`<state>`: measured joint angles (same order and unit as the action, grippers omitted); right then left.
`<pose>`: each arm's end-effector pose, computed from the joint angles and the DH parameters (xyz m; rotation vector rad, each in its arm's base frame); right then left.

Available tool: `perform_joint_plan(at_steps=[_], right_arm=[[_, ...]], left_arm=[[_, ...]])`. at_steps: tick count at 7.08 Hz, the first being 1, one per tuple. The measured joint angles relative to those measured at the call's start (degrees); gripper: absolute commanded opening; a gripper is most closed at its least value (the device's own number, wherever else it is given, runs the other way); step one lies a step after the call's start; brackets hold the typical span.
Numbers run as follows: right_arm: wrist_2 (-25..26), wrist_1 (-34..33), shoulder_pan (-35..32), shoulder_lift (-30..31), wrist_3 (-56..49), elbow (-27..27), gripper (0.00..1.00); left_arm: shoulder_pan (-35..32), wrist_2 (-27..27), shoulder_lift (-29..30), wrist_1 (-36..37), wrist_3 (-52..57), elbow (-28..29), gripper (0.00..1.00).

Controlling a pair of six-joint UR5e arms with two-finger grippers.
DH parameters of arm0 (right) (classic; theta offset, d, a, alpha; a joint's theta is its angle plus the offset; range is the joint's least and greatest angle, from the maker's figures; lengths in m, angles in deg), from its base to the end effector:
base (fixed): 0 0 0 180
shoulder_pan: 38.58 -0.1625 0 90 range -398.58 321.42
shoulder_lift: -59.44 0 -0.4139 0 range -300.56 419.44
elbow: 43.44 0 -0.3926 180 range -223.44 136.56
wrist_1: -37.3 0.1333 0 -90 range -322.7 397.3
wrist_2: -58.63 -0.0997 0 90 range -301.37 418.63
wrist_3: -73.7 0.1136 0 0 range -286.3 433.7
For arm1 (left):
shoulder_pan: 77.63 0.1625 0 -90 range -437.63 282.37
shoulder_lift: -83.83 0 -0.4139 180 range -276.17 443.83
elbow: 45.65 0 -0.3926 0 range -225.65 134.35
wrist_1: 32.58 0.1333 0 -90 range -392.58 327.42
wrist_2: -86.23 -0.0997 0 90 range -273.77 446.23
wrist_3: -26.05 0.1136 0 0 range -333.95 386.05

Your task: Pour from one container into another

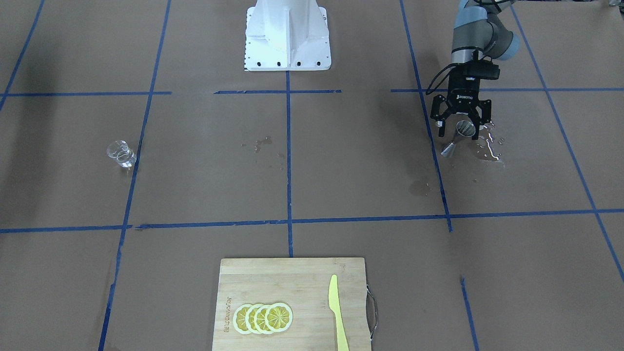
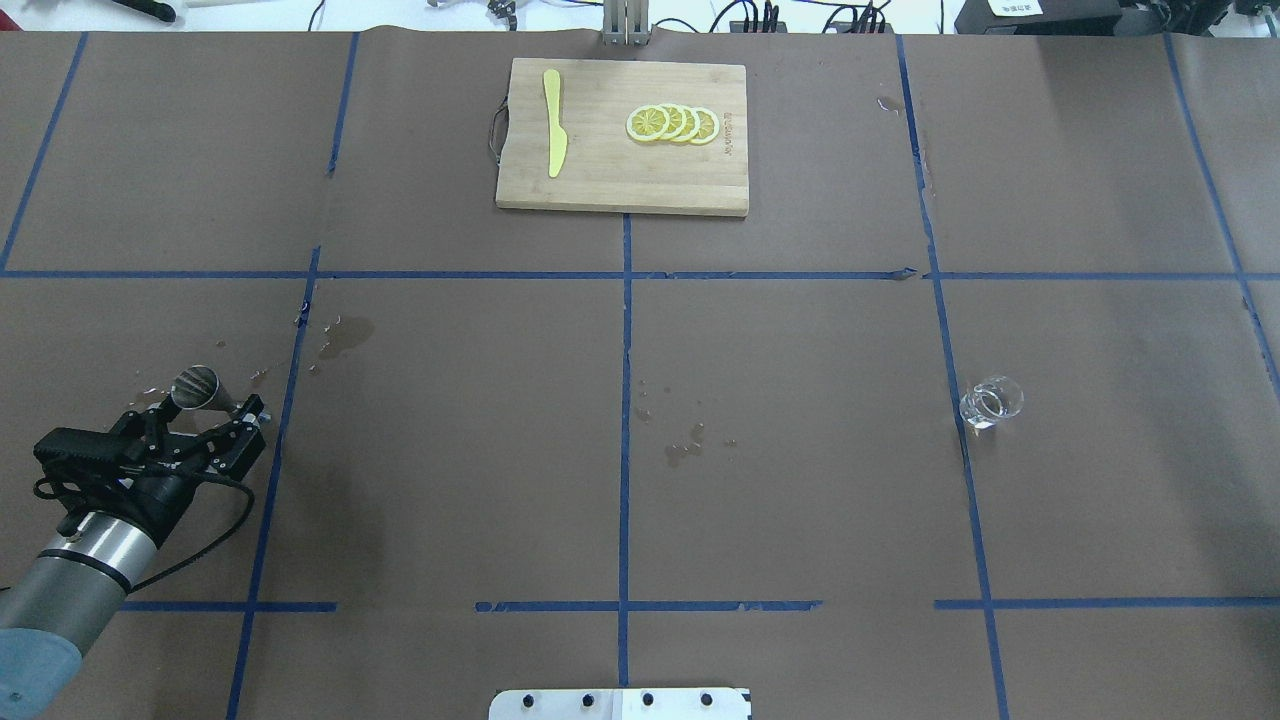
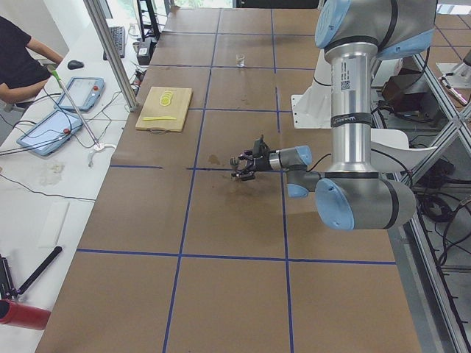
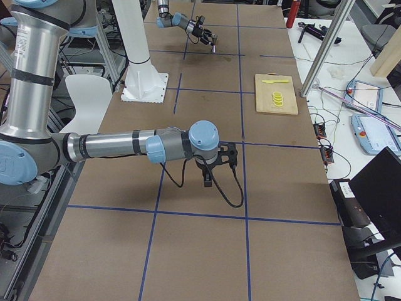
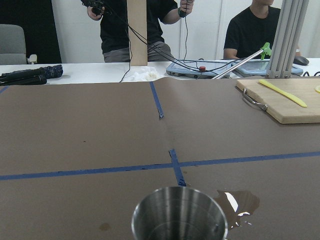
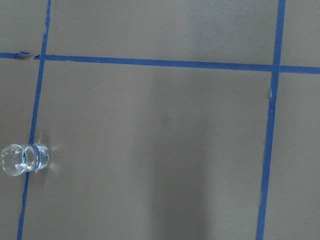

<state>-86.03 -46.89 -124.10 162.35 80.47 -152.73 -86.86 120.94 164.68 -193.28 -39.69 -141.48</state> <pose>0.0086 -0.4109 0.5655 0.1022 -0.9647 -0.0647 0.3823 -0.2918 0.5267 1.1113 0.7810 -0.3451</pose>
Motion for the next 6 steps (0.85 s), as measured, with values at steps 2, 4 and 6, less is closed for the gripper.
perform_joint_plan(at_steps=[2, 4, 6], right_arm=[[0.00, 0.00, 0.00, 0.00, 0.00, 0.03, 1.00], [-0.02, 0.00, 0.00, 0.00, 0.00, 0.02, 1.00], [-0.07, 0.00, 0.00, 0.00, 0.00, 0.00, 1.00]], left_arm=[[0.00, 0.03, 0.23, -0.40, -0.05, 0.78, 0.71], [0.00, 0.17, 0.27, -0.48, -0.08, 0.99, 0.68], [0.00, 0.43, 0.28, -0.49, -0.08, 1.15, 0.68]])
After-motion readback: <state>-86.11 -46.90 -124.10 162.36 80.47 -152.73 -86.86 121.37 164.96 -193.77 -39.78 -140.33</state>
